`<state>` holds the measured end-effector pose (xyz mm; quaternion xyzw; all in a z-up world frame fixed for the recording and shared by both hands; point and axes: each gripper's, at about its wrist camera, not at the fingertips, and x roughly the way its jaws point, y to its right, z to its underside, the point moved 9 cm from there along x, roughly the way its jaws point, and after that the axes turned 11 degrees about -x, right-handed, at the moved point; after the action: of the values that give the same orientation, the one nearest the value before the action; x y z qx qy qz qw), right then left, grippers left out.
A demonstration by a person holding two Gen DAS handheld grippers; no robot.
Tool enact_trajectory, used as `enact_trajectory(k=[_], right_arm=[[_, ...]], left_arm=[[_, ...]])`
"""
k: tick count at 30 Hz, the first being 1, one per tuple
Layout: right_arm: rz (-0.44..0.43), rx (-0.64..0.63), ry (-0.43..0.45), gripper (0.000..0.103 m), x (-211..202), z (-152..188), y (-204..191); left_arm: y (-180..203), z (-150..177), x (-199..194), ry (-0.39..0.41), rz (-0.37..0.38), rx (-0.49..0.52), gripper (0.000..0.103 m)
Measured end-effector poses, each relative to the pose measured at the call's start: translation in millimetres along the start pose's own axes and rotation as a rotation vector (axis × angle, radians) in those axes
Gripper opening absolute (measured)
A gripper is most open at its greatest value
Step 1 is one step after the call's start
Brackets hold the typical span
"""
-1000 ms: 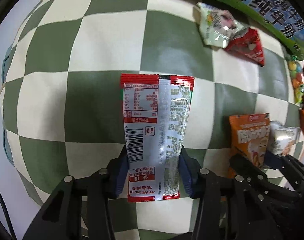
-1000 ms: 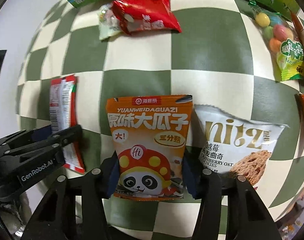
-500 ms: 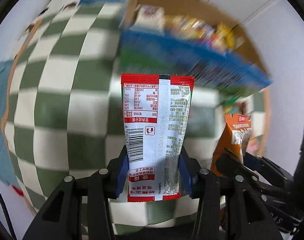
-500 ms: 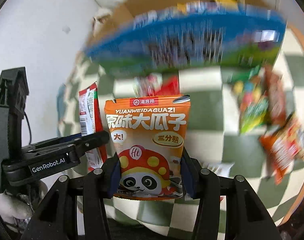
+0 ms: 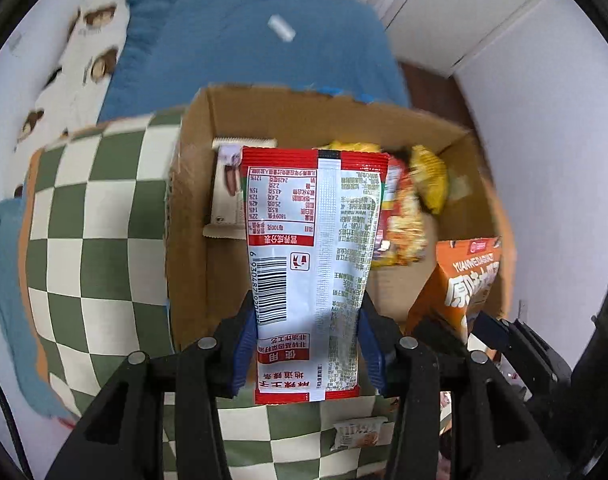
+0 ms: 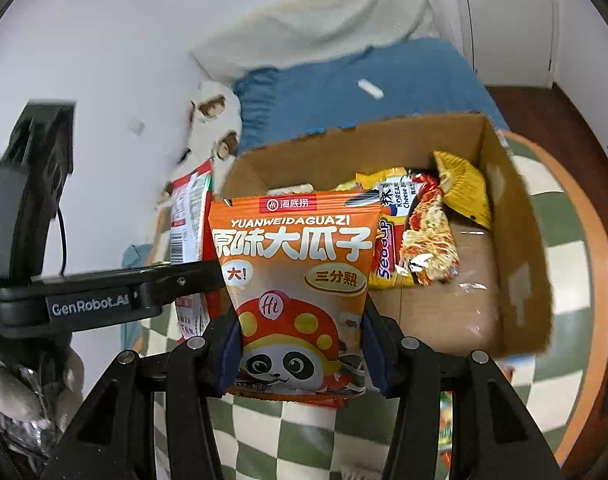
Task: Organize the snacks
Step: 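Carry both packs into the cardboard box and open both tools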
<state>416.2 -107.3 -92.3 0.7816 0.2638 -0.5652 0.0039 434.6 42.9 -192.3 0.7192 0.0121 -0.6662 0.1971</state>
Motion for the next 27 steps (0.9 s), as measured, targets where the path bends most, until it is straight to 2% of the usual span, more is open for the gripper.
enact_trajectory(k=[3, 4, 7, 9, 10, 12, 13, 14, 15, 22, 27], right_arm=[[0.005, 0.006, -0.070, 0.054, 32.4, -7.0, 2.2], [-0.001, 0.011, -0.090, 0.054, 40.9, 0.4, 0.8], [-0.035, 0.021, -0.174, 0.054, 67.1, 7.5, -1.4], [-0.059, 0.037, -0.225, 0.058, 80.8, 14.5, -1.7], [-0.057, 0.043, -0.251, 0.061, 87.2, 18.4, -0.2], [-0.047, 0.052, -0.297, 0.095, 96.6, 23.8, 4.2], [-0.029, 0.048, -0.302, 0.098, 98.3, 24.6, 7.2], [-0.018, 0.043, -0.307, 0.098, 99.1, 24.9, 9.5], [-0.013, 0.043, -0.317, 0.098, 99.5, 25.6, 11.4], [0.035, 0.062, -0.320, 0.098, 88.6, 24.2, 31.4], [0.086, 0.072, -0.311, 0.098, 73.3, 23.7, 48.5]], left_arm=[[-10.7, -7.6, 30.4, -0.102, -0.068, -0.018, 0.044], [-13.6, -8.4, 38.0, -0.127, -0.089, -0.020, 0.044], [-21.9, -5.4, 57.8, -0.198, -0.095, -0.051, 0.046], [-25.4, -2.6, 62.8, -0.222, -0.089, -0.076, 0.052], [-27.0, -0.9, 64.1, -0.226, -0.092, -0.082, 0.053], [-27.7, 1.7, 64.2, -0.227, -0.088, -0.088, 0.057], [-29.0, 3.0, 65.3, -0.227, -0.089, -0.092, 0.062], [-29.0, 3.8, 64.4, -0.225, -0.087, -0.095, 0.070], [-29.8, 3.3, 64.7, -0.219, -0.084, -0.098, 0.072], [-34.1, 8.8, 62.4, -0.201, -0.085, -0.104, 0.073], [-32.0, 12.1, 53.7, -0.148, -0.087, -0.087, 0.074]])
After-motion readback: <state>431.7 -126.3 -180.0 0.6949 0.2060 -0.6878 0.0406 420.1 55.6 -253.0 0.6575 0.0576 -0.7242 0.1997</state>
